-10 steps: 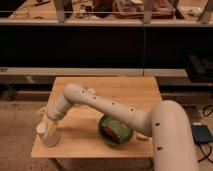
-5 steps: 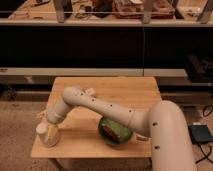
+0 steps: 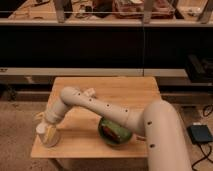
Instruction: Place the ceramic cup in the ceramic bowl
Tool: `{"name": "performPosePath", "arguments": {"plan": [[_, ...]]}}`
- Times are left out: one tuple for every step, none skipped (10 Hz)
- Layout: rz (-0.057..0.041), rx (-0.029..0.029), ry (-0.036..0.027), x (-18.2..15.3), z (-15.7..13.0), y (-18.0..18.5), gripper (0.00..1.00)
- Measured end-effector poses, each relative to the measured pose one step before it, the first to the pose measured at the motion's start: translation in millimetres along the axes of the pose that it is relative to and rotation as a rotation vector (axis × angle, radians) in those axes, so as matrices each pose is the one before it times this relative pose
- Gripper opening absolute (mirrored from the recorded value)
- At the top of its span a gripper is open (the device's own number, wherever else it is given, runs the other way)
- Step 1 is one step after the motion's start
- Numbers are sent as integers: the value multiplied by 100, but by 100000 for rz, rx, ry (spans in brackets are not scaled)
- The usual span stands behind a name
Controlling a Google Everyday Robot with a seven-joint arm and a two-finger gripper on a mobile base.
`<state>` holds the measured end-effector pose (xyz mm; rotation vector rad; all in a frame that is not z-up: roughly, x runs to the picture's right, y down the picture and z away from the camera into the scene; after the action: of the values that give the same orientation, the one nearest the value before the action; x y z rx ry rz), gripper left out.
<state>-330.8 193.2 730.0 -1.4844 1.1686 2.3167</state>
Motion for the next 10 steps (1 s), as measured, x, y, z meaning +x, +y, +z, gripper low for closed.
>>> {"name": "performPosePath", "arguments": {"plan": [[181,422,487,-97,53,25,80],[70,711,425,-73,136,-15,80],[283,877,548,-167,246,-50,80],[399,401,37,-236,46,-29,80],[635,460,-232,-378,-18,-15,78],[443,544,-338,-280,79,-26,71],[461,762,-379,-247,167,18,59],[207,550,-395,-130,89,27,51],[210,626,-592,-169,76,51,41],[375,77,17,-54,-152,113,31]]}}
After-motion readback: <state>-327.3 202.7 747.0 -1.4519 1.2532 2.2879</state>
